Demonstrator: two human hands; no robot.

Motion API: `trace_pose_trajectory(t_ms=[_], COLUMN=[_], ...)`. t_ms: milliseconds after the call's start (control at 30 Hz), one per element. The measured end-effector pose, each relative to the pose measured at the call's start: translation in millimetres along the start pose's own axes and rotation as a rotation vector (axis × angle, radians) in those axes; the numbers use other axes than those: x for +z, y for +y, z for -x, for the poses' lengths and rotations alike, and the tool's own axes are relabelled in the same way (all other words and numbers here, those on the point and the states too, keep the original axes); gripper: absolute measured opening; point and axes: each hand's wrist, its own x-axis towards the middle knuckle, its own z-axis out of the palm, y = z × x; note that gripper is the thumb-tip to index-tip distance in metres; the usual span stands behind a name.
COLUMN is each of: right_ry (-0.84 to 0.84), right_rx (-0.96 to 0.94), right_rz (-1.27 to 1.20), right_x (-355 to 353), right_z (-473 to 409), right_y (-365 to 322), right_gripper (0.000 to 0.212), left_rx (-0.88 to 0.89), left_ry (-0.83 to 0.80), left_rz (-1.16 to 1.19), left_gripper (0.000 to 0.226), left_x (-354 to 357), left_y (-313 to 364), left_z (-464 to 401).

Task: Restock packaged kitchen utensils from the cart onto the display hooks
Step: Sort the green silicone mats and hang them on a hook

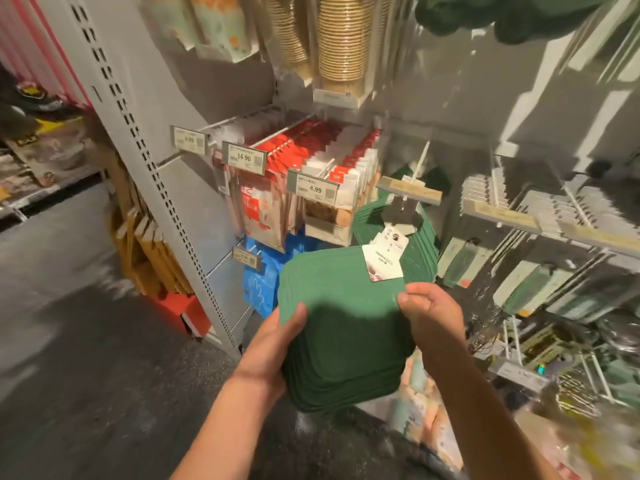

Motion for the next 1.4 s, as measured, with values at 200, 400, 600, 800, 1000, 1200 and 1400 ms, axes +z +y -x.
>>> trace_pose_trajectory(t_ms=[200, 400, 600, 800, 1000, 1200, 1400], right_ry=[-0.052, -0.125, -0.053, -0.012, 0.094, 0.091, 0.042], right_rx=[-0.012, 0.044, -0.034, 0.030, -0.066, -0.177, -0.225], right_rz=[0.051, 0.096, 0.180, 0.104, 0.157, 0.409, 0.607], right_x=[8, 24, 35, 26, 17, 0, -2], right_z=[-7, -21, -31, -50, -44, -49, -58], right_y=[-15, -21, -23, -17, -40, -42, -59], right_gripper=[0.009, 0.050, 0.049, 0.064, 0.048, 0.021, 0.028], left_rx=[0.032, 0.017, 0.026, 0.027, 0.045, 0.045, 0.077], left_ry=[0.031, 0.015, -0.002, 0.038, 0.140, 0.229, 0.231], left_rz=[-0.025, -0.040, -0.063, -0.102, -0.176, -0.211, -0.266], left_gripper=[0.094, 0.078, 0.072, 0.054, 0.042, 0.030, 0.032], left_x=[-6, -11, -19, -31, -27, -24, -27], left_y=[-1, 7, 26, 33, 38, 41, 35], left_z=[-13, -23, -31, -47, -55, -62, -67])
